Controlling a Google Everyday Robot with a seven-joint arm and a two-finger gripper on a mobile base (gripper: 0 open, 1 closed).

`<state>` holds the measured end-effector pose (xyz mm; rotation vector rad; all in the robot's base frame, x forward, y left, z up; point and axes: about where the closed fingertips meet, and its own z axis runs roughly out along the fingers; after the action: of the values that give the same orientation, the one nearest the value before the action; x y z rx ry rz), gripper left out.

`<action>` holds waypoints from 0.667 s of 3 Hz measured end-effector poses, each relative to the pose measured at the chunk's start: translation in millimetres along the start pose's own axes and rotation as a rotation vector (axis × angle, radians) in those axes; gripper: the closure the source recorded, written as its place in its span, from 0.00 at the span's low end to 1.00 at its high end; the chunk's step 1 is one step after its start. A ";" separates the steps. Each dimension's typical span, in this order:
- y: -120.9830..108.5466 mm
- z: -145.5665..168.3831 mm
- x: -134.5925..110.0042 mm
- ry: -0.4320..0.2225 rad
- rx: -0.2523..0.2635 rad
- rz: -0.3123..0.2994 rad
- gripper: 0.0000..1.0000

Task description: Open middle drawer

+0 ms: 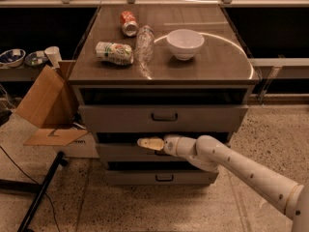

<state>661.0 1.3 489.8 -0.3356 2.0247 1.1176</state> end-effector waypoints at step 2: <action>-7.2 -11.3 16.4 0.060 -0.005 0.014 0.00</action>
Offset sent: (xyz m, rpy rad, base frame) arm -0.0262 -0.0267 -0.0216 -0.0435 0.0758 0.0531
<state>648.5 -9.7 476.9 -0.3620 2.0795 1.1336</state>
